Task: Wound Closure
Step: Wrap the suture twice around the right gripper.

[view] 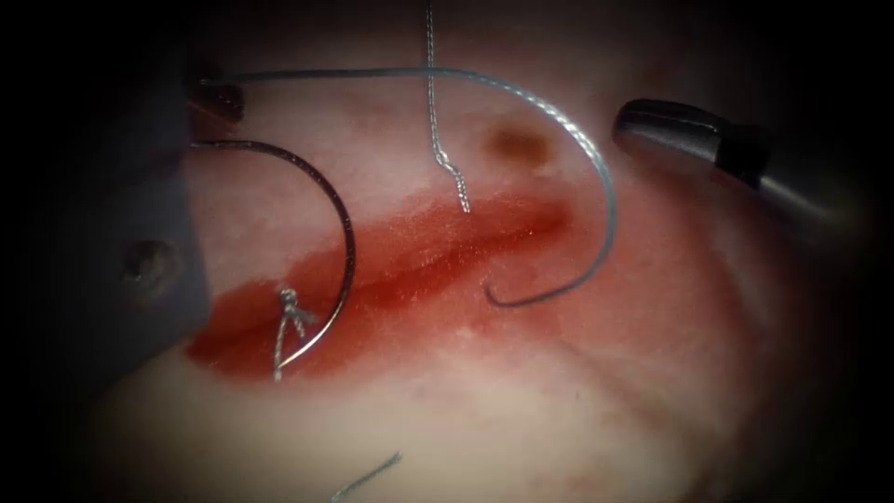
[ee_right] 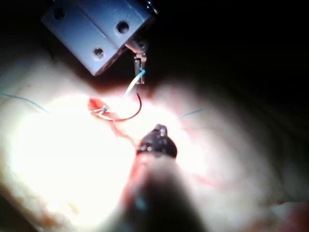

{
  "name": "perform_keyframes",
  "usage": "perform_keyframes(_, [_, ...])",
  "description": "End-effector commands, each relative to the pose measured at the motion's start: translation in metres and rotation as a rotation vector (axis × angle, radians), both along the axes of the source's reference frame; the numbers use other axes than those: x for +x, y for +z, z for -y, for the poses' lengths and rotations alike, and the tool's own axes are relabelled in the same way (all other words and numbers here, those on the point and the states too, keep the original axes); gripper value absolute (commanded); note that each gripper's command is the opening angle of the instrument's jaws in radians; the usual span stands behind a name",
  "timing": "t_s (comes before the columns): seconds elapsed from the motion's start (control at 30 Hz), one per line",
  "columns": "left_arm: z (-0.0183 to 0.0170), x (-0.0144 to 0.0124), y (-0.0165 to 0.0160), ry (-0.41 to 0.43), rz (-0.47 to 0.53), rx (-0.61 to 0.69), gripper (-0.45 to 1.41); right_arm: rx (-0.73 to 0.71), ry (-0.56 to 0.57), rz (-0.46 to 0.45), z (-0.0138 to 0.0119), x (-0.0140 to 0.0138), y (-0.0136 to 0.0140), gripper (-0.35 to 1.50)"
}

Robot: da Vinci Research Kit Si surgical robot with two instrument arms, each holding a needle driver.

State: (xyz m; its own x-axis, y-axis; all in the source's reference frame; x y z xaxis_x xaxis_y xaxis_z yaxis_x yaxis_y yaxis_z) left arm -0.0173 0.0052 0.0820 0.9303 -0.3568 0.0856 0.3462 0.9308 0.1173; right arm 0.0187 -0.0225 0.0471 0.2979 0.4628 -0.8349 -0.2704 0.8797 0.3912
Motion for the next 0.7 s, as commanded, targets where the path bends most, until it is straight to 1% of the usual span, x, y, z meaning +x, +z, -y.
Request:
perform_keyframes(0.03, [-0.0013, -0.0004, -0.0004, -0.006, 0.008, -0.004, -0.45, 0.03, -0.019, -0.027, -0.0001, 0.0016, -0.0001, -0.35])
perform_keyframes(0.07, [-0.0013, -0.0004, -0.0004, -0.013, 0.013, -0.003, -0.45, 0.034, -0.026, -0.034, 0.0001, 0.0019, 0.0, -0.35])
perform_keyframes(0.1, [-0.0014, -0.0007, -0.0002, -0.021, 0.046, 0.0, -0.45, 0.056, -0.036, -0.066, 0.0003, 0.0024, 0.0002, -0.35])
perform_keyframes(0.17, [-0.0015, -0.001, 0.0, -0.025, 0.056, 0.005, -0.45, 0.059, -0.049, -0.122, 0.0007, 0.003, 0.0007, -0.35])
perform_keyframes(0.23, [-0.0019, -0.0013, 0.0003, -0.028, 0.06, 0.003, -0.45, 0.096, -0.094, -0.178, 0.0012, 0.0035, 0.0012, -0.35])
perform_keyframes(0.27, [-0.0021, -0.0015, 0.0004, -0.028, 0.059, 0.003, -0.45, 0.109, -0.113, -0.191, 0.0015, 0.0037, 0.0015, -0.35])
perform_keyframes(0.3, [-0.0026, -0.0018, 0.0008, -0.046, 0.055, 0.003, -0.45, 0.15, -0.158, -0.223, 0.0021, 0.0044, 0.0018, -0.35])
perform_keyframes(0.33, [-0.0028, -0.0019, 0.0011, -0.051, 0.054, 0.002, -0.45, 0.16, -0.174, -0.238, 0.0023, 0.0047, 0.0018, -0.35])
perform_keyframes(0.4, [-0.0027, -0.0021, 0.002, -0.054, 0.048, -0.005, -0.45, 0.186, -0.179, -0.278, 0.0027, 0.0057, 0.0016, -0.35])
perform_keyframes(0.47, [-0.0018, -0.0022, 0.0038, -0.054, 0.013, -0.034, -0.45, 0.243, -0.177, -0.378, 0.0036, 0.0075, 0.001, -0.35])
perform_keyframes(0.53, [-0.0016, -0.0021, 0.0046, -0.051, 0.005, -0.049, -0.45, 0.271, -0.168, -0.424, 0.0039, 0.0081, 0.0009, -0.35])
perform_keyframes(0.67, [-0.0012, -0.0017, 0.0057, -0.043, -0.039, -0.046, -0.45, 0.323, -0.165, -0.556, 0.0043, 0.0096, 0.0005, -0.35])
perform_keyframes(0.7, [-0.001, -0.0016, 0.0058, -0.041, -0.048, -0.049, -0.45, 0.331, -0.164, -0.575, 0.0042, 0.0099, 0.0004, -0.35])
